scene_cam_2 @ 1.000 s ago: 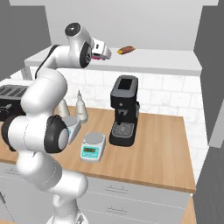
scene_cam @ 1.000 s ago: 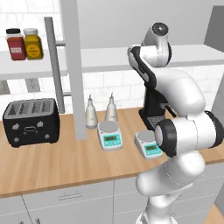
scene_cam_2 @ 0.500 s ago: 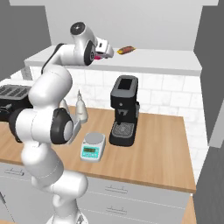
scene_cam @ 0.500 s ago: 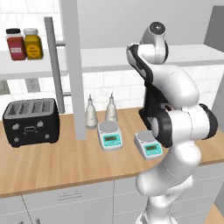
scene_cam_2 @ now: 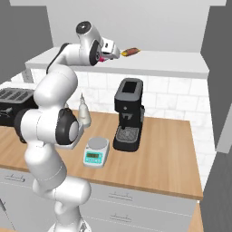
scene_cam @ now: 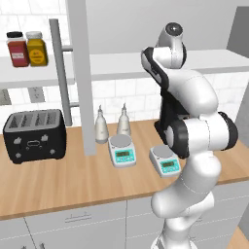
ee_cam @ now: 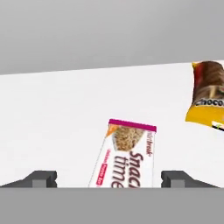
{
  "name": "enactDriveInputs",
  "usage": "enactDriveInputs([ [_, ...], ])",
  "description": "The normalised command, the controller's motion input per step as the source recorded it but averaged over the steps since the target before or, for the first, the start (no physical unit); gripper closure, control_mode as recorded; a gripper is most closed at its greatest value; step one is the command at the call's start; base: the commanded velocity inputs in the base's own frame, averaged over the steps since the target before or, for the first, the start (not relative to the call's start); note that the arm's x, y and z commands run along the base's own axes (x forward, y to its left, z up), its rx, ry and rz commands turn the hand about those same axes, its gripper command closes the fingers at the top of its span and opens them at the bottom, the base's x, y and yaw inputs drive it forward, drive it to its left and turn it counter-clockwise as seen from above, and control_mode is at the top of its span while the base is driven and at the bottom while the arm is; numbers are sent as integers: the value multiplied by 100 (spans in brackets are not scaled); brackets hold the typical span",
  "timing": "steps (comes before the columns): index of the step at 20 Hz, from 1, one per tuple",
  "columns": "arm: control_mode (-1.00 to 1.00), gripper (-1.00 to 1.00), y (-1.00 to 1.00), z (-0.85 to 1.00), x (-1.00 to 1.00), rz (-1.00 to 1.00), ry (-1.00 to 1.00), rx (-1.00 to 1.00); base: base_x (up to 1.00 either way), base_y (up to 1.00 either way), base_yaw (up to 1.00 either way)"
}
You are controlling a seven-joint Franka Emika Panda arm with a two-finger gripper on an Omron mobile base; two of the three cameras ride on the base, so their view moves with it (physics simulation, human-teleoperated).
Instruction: Pick the bar and place it on the digital scale for weighing, and close the cabinet.
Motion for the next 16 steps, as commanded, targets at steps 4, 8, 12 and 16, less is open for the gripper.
enactDriveInputs([
  [4, -100, 100, 0, -87, 12, 0, 6, 0, 0, 0, 0],
  [8, -100, 100, 0, -80, 2, 0, 2, 0, 0, 0, 0],
  [12, -100, 100, -1, -72, 2, 0, 0, 0, 0, 0, 0],
  [16, -100, 100, 0, -65, 0, 0, -8, 0, 0, 0, 0],
])
